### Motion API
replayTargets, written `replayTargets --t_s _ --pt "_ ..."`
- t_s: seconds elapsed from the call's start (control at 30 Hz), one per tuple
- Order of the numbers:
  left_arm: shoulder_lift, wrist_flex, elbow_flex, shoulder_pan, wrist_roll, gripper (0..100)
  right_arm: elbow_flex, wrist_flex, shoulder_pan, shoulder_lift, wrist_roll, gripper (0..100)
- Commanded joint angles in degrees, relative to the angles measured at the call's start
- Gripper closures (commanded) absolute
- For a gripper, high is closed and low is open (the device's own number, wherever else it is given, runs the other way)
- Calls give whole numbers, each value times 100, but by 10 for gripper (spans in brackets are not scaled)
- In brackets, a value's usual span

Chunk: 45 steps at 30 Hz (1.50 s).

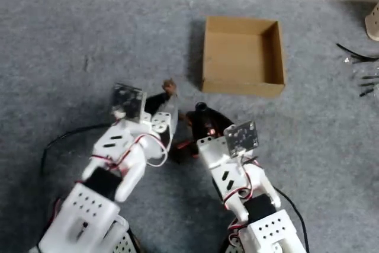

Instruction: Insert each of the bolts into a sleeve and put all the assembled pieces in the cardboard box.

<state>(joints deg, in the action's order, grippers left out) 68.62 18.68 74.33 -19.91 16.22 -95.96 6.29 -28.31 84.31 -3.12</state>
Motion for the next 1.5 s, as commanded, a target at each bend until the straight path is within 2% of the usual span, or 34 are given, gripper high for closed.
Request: replayTargets --t_s 0.0,0.1,0.2,0.3,0.43,0.7,0.93,1.17,1.27,1.4,1.47 --pt "875 -167 -66 154 -114 995 -690 -330 -198 75 -62 994" --pt "1578 -158 -57 110 -88 995 -690 -426 -382 48 -62 994" --pt "2334 -149 -57 101 510 995 -690 -400 -585 40 -97 994" --pt "2985 -79 75 48 976 995 -681 -391 -664 40 -545 994" --pt "3609 -18 558 -435 905 995 -681 -391 -681 40 -659 994" --pt "3600 -18 1147 -1147 624 995 -681 -382 -681 40 -668 994" --pt "3600 -9 1165 -1095 607 995 -681 -382 -655 40 -677 994" --pt "3556 -35 1262 -541 607 995 -681 -382 -655 40 -686 994" --pt "3556 -501 1648 -549 492 995 -681 -382 -655 40 -686 994" --pt "3547 -1811 2308 -673 -149 995 -690 -382 -646 40 -686 994" --pt "3556 -1846 2264 -804 -149 995 -690 -382 -646 40 -686 994"
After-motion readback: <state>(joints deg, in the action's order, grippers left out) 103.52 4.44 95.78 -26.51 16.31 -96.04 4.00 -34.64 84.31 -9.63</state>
